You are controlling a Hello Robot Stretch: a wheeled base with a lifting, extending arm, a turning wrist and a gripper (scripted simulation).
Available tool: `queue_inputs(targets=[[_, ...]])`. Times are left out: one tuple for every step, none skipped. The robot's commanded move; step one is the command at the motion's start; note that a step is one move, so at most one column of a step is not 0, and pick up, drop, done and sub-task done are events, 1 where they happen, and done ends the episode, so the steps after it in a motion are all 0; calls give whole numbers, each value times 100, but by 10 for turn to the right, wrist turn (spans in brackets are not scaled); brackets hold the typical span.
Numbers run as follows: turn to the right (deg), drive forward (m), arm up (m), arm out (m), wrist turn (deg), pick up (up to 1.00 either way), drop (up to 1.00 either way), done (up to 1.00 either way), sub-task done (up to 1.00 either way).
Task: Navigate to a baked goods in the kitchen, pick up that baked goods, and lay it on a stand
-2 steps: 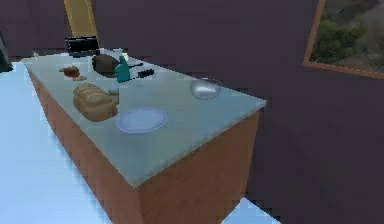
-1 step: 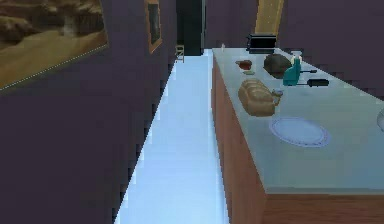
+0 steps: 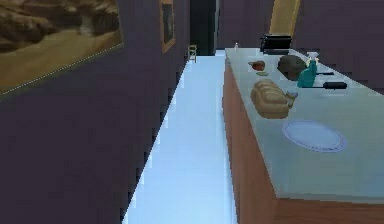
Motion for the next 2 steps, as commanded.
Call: queue_inputs(targets=[[0,25,0,0,0,0,0,0,0],[-450,0,0,0,0,0,0,0,0]])
